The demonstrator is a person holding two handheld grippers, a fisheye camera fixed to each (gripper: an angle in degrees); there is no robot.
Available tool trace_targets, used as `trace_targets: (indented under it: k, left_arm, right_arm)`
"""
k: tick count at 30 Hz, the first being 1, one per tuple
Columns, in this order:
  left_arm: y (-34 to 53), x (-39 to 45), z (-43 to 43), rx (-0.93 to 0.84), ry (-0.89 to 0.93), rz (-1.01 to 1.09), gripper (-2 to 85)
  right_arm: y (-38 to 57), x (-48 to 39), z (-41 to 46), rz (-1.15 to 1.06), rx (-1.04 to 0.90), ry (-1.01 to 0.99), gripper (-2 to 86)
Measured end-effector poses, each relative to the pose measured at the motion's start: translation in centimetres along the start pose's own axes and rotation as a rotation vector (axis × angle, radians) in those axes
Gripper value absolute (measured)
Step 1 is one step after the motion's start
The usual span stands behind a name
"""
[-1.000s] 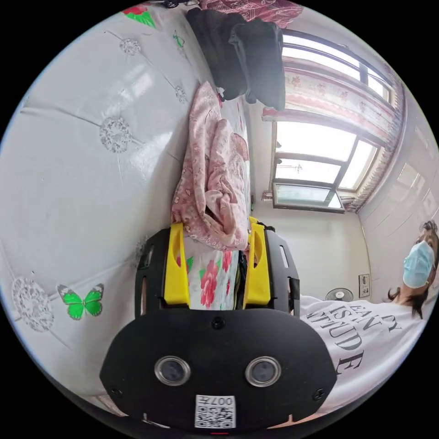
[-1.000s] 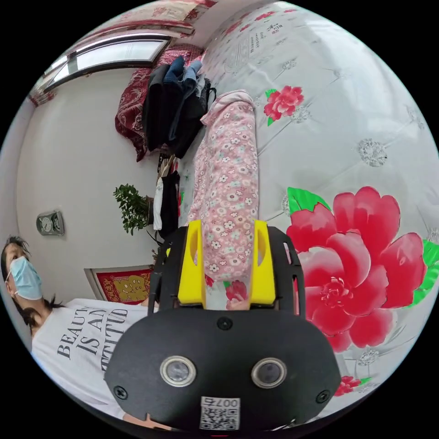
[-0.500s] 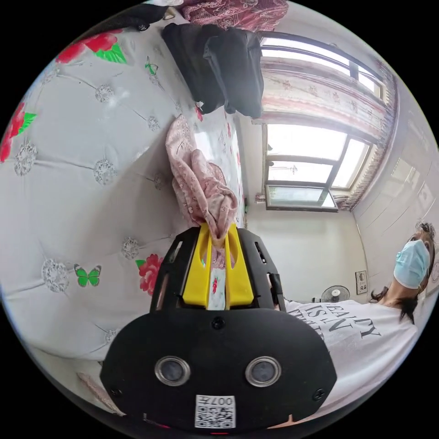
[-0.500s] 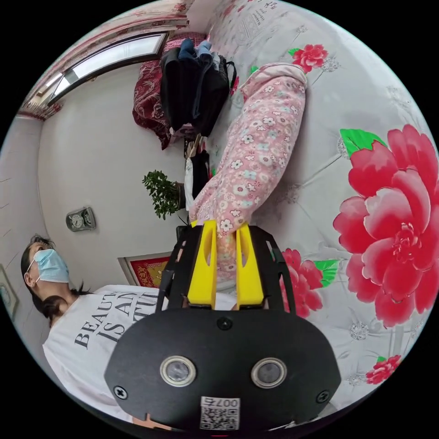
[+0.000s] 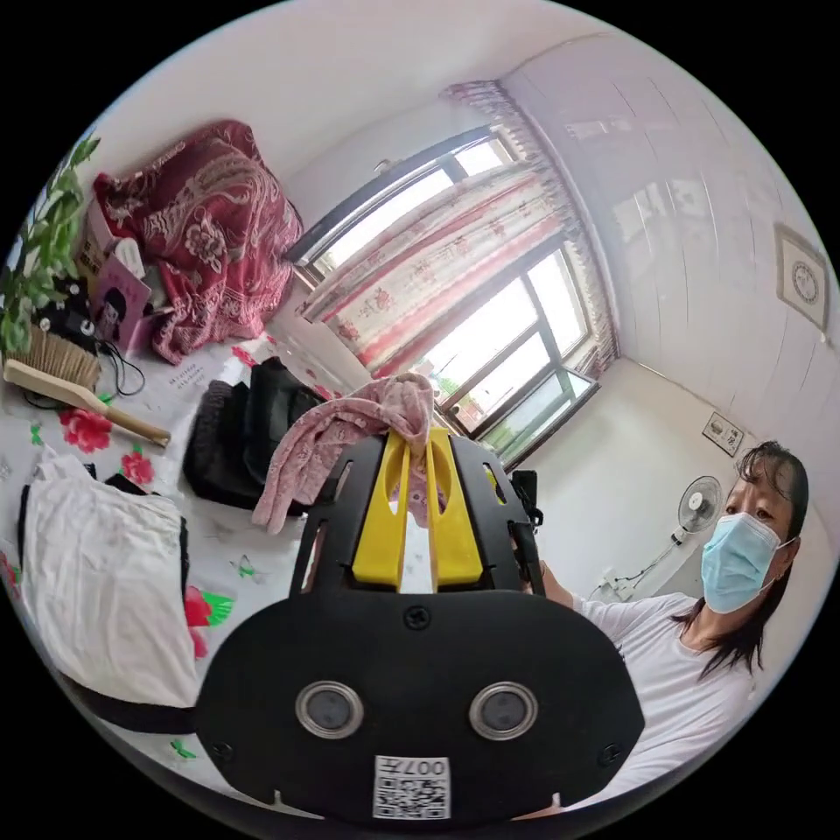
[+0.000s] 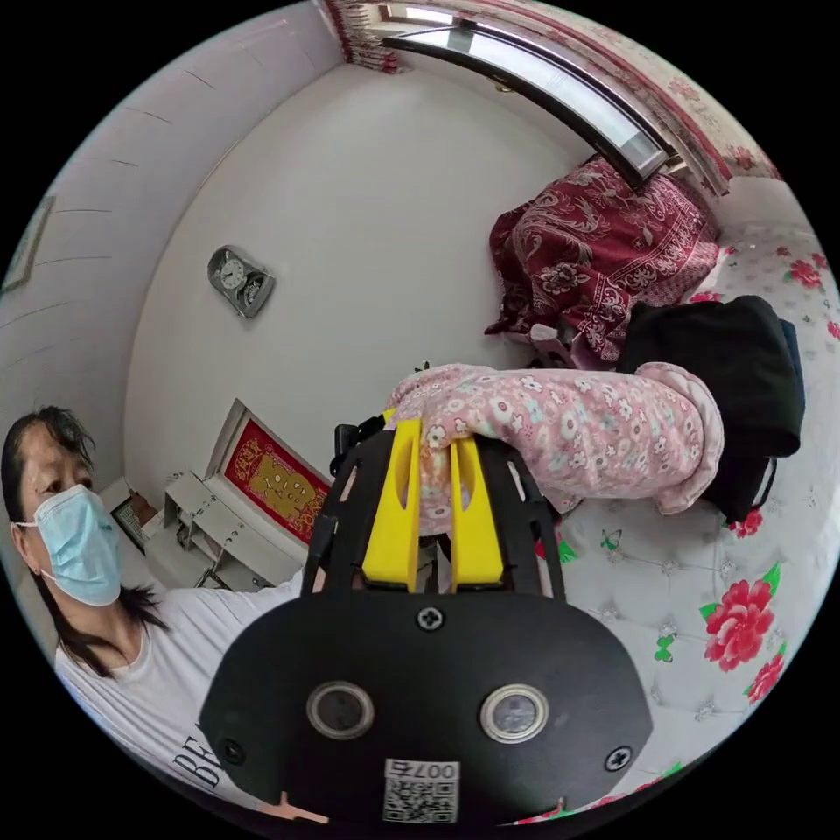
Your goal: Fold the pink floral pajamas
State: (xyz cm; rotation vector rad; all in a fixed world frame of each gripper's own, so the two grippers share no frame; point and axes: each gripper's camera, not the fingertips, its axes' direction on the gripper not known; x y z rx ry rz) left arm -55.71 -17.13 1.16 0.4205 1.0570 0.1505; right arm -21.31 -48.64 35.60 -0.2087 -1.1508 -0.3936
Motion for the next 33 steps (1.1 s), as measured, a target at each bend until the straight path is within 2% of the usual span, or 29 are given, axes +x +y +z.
trace_targets:
  k: [3,6,8,10,12,16,20,24,26,28,29,33]
  left_arm:
    - [1.8,-0.5,-5.4,0.028,-0.157,0.004,1.0]
    - [6.8,-4.5,-10.1,0.047,-0.296,-0.135,2.2]
    - [11.1,-7.6,-12.1,0.013,-0.449,-0.214,3.8]
    - [18.9,-10.8,-14.1,-0.031,-0.713,-0.346,5.7]
    - [24.9,-11.6,-14.2,-0.079,-0.779,-0.404,6.2]
    - [35.4,-8.4,-10.5,-0.206,-0.902,-0.393,7.2]
    - [38.7,-4.4,-3.3,-0.365,-0.852,-0.232,7.6]
    - [39.1,-0.5,8.7,-0.676,-0.735,0.116,7.4]
    - [39.5,1.0,13.3,-0.766,-0.69,0.228,6.7]
    - [40.2,3.0,18.6,-0.846,-0.613,0.314,6.6]
    - [40.5,3.5,19.8,-0.866,-0.595,0.328,6.7]
    - [43.1,7.0,26.8,-0.978,-0.534,0.422,7.2]
  right_arm:
    - [0.1,-1.3,7.1,0.005,-0.048,-0.044,2.1]
    - [2.8,-0.2,15.9,0.072,-0.15,-0.057,2.6]
    - [6.9,2.6,23.0,0.178,-0.359,-0.005,3.3]
    - [10.9,4.6,26.5,0.213,-0.555,0.056,3.9]
    - [14.8,5.6,26.8,0.192,-0.66,0.106,4.4]
    - [24.0,6.3,21.8,0.117,-0.869,0.345,5.7]
    - [33.3,5.0,13.7,0.112,-1.082,0.663,6.8]
    - [38.9,2.5,8.5,0.1,-1.212,0.908,7.4]
    - [41.7,1.6,6.7,0.17,-1.214,0.963,7.7]
    - [44.0,1.8,6.5,0.254,-1.234,0.927,7.7]
    - [43.9,0.7,6.0,0.229,-1.117,0.961,7.7]
    - [44.2,-0.2,4.6,0.285,-1.009,0.985,7.2]
